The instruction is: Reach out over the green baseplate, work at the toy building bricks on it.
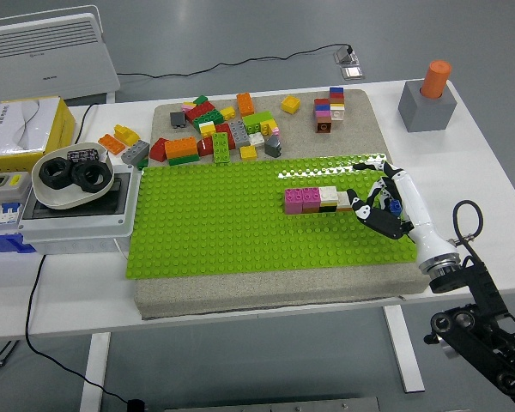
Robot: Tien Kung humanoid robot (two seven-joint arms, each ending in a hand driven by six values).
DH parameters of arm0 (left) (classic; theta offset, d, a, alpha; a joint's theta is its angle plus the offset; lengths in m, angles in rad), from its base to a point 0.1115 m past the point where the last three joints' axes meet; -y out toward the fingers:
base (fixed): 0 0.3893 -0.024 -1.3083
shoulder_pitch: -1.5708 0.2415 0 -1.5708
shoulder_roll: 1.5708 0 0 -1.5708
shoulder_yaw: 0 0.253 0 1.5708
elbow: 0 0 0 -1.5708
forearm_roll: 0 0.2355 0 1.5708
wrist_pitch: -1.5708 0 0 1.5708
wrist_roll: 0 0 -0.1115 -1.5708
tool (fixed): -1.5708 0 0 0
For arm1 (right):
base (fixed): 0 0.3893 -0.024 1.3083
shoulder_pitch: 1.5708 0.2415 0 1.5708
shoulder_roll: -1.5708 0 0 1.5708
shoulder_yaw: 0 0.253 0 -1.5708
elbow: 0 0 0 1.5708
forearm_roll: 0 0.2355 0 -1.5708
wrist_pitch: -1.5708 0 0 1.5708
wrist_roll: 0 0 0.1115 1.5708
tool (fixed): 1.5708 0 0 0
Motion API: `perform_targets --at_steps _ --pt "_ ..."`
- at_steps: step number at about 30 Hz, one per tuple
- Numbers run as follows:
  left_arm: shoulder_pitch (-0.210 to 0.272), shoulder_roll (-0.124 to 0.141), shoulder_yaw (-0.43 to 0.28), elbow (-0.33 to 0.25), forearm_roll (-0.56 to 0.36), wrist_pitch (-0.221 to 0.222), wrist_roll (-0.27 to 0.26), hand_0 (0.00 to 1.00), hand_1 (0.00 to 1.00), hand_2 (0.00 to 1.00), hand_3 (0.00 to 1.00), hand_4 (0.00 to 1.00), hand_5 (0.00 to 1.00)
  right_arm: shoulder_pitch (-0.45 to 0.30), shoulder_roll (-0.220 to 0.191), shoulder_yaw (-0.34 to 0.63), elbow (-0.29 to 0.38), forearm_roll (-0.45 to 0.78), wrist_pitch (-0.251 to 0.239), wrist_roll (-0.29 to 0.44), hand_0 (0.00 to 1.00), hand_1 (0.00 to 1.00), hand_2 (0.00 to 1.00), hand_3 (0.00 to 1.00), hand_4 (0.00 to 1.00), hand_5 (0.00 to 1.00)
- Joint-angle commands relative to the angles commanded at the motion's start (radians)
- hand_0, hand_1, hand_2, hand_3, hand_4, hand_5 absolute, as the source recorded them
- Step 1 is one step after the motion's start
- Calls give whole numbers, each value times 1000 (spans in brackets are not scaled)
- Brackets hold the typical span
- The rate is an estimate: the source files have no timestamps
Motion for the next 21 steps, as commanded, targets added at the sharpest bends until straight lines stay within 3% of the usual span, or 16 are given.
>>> perform_targets --at_steps 6,10,16,18,21 --pt "-4 2 0 0 9 -8 6 715 594 503 564 404 372 11 -11 6 -11 6 1 -8 124 112 248 670 574 254" --pt "-5 2 3 0 6 -10 7 715 594 503 564 404 372 27 -33 63 4 -91 13 -78 124 112 248 670 574 254" --pt "-15 7 5 0 27 -27 23 716 594 503 563 403 372 32 -71 105 35 -272 129 -230 141 127 260 672 584 225" --pt "-18 9 6 0 34 -32 28 718 595 504 563 404 373 25 -72 90 43 -236 170 -272 137 125 262 668 620 223" --pt "-19 10 7 0 39 -36 31 718 595 504 563 404 373 8 -35 26 37 -132 138 -216 137 125 262 668 620 223"
